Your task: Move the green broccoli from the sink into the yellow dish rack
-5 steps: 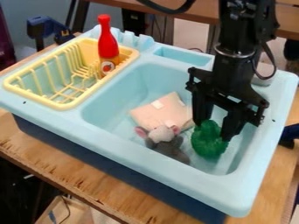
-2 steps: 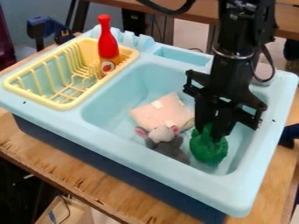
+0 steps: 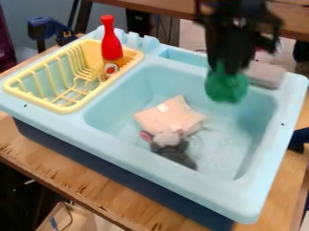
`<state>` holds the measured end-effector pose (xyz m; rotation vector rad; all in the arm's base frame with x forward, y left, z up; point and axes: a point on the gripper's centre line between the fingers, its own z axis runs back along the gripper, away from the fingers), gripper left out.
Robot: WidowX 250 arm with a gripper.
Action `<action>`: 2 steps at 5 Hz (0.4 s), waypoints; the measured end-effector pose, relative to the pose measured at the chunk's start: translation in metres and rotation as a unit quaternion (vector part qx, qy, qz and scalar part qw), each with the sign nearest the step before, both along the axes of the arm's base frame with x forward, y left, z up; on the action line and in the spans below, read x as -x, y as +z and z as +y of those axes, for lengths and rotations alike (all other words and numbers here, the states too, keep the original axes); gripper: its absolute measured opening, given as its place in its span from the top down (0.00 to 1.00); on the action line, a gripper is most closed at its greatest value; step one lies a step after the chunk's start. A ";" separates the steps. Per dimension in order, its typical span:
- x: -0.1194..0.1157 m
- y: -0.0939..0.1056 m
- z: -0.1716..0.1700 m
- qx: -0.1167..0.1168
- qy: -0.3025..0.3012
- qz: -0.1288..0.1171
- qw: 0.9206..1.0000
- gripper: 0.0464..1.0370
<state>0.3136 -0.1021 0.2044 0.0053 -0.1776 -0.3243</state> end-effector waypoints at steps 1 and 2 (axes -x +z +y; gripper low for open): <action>0.009 0.024 0.035 -0.012 0.025 -0.037 0.999 0.73; 0.032 0.015 0.082 -0.056 0.088 0.026 0.994 0.73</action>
